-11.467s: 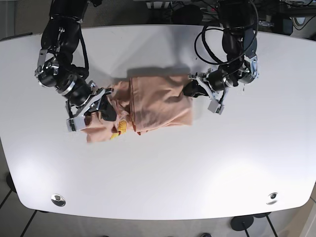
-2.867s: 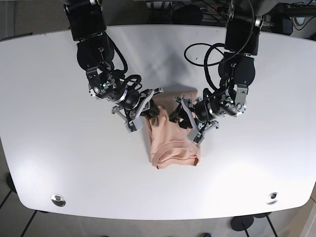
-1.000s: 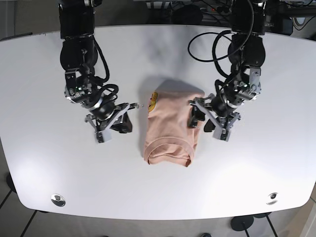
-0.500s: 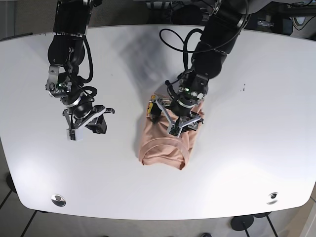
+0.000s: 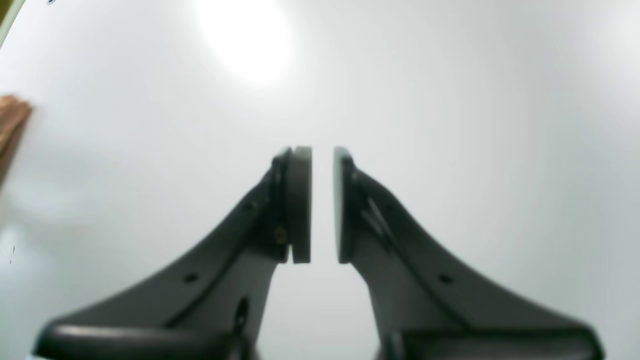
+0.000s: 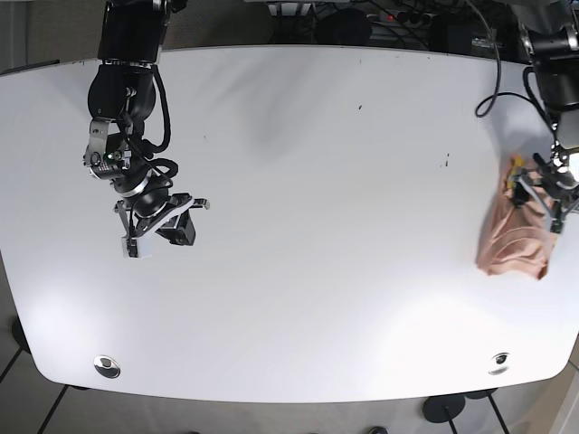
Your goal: Fold the T-shirt properly
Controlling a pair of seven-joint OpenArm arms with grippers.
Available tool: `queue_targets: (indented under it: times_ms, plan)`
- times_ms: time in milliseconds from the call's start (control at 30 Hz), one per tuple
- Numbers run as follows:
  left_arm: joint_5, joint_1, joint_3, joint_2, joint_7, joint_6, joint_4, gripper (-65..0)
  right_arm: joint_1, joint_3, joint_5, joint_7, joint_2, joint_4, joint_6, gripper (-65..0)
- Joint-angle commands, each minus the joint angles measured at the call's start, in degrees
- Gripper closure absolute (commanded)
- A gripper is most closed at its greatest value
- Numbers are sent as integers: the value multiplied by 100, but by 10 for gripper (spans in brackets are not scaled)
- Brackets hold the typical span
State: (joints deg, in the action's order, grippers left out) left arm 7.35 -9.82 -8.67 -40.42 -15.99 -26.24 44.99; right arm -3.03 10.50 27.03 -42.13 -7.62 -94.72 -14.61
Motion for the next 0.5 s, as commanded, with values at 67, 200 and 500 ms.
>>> queue_targets:
  times_ms: [67, 200, 500]
  plan:
    - [-274, 169, -34, -648, 276, -282, -1066, -499, -115, 18, 71, 147, -43, -124, -38, -65]
    - [-265, 539, -61, -1008, 988, -440, -1541, -499, -106, 18, 71, 147, 28, -124, -38, -65]
    - [-72, 1743, -1371, -639, 715, -818, 1457, -499, 79, 9, -8, 191, 160, -344, 15, -65]
